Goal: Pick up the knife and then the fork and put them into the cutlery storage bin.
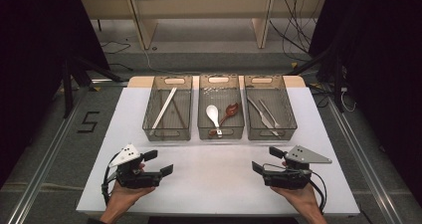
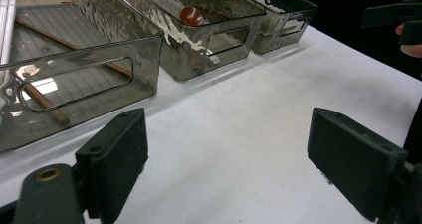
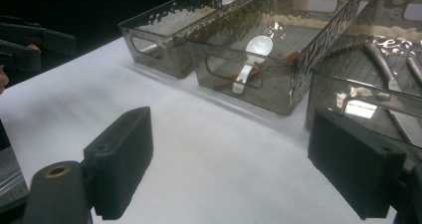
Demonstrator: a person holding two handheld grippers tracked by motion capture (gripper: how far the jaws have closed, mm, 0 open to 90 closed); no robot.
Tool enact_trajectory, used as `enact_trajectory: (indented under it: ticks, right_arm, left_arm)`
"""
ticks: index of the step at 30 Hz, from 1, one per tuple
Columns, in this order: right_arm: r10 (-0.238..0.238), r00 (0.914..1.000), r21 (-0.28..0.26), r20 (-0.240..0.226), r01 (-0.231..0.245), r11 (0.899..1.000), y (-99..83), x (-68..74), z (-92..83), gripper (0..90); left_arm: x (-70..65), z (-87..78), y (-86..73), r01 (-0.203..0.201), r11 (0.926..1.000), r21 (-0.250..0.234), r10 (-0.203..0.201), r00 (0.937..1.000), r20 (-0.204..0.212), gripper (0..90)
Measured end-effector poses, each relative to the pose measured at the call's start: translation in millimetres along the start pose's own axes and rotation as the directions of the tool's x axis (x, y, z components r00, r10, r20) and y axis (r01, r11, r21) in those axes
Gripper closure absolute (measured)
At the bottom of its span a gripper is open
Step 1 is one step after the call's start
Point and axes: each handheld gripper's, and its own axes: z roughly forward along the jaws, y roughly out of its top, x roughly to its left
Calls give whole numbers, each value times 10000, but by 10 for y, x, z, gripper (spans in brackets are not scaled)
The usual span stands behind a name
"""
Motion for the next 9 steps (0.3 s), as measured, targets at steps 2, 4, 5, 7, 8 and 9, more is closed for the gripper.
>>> enact_trajectory:
  ticks: [2,4,5,7,8,9]
  right_arm:
    - [4,10000,10,-7,-4,10000,-1,1,3,187]
    - [-14,10000,18,2,14,10000,-1,2,4,187]
    - [-13,10000,17,-2,13,10000,-1,2,4,187]
    - [10,10000,21,12,-10,10000,-3,1,4,187]
    - [11,10000,11,0,-11,10000,-4,0,4,188]
    - [16,10000,15,11,-16,10000,-4,0,3,187]
  left_arm:
    - [1,0,-1,5,10000,-4,-5,10000,-7,158]
    - [1,-1,0,7,10000,-6,-7,10000,-10,158]
    - [1,-2,0,6,10000,-7,-6,10000,-9,158]
    - [1,-3,1,-1,10000,-5,1,10000,-21,157]
    - [1,-3,1,-4,10000,-4,4,10000,-21,158]
    - [2,-2,1,-7,10000,-5,7,10000,-18,157]
